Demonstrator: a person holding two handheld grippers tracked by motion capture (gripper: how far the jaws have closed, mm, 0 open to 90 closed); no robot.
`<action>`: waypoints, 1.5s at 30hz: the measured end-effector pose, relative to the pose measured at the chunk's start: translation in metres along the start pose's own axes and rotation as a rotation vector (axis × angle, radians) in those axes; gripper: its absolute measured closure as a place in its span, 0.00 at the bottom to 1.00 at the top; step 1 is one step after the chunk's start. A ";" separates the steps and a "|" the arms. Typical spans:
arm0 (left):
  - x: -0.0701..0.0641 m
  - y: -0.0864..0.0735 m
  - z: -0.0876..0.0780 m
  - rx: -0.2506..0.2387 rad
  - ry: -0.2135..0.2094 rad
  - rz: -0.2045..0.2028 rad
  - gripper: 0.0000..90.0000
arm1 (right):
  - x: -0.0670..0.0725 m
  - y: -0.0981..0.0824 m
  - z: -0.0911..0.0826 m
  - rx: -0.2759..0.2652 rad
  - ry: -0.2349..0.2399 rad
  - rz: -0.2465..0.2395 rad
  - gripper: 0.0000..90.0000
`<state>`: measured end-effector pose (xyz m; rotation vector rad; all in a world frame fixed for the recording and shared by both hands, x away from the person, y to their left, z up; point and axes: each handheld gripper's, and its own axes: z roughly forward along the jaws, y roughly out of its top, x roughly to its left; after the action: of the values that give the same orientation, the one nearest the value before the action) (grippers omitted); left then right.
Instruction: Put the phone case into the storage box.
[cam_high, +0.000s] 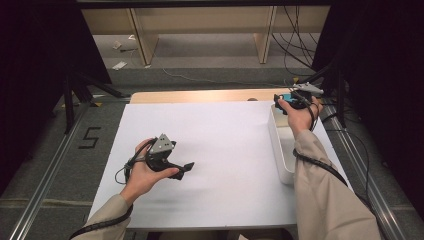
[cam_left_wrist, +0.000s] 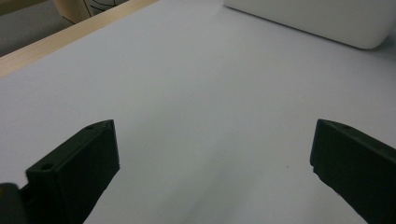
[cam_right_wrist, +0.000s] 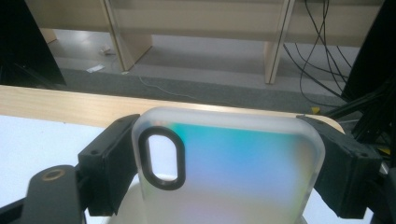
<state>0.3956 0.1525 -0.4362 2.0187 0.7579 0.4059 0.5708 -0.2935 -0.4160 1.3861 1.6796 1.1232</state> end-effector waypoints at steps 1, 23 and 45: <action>0.000 0.000 0.000 0.000 0.000 0.000 0.01 | 0.000 0.000 0.000 -0.001 -0.001 0.001 0.20; 0.000 0.000 0.001 0.002 -0.003 0.002 0.01 | -0.001 -0.001 0.005 -0.025 -0.002 -0.002 0.10; 0.000 0.000 0.001 0.002 -0.001 0.002 0.01 | -0.001 0.003 -0.014 -0.051 0.041 0.010 0.01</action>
<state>0.3959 0.1516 -0.4367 2.0215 0.7562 0.4050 0.5599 -0.2974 -0.4077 1.3496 1.6630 1.1991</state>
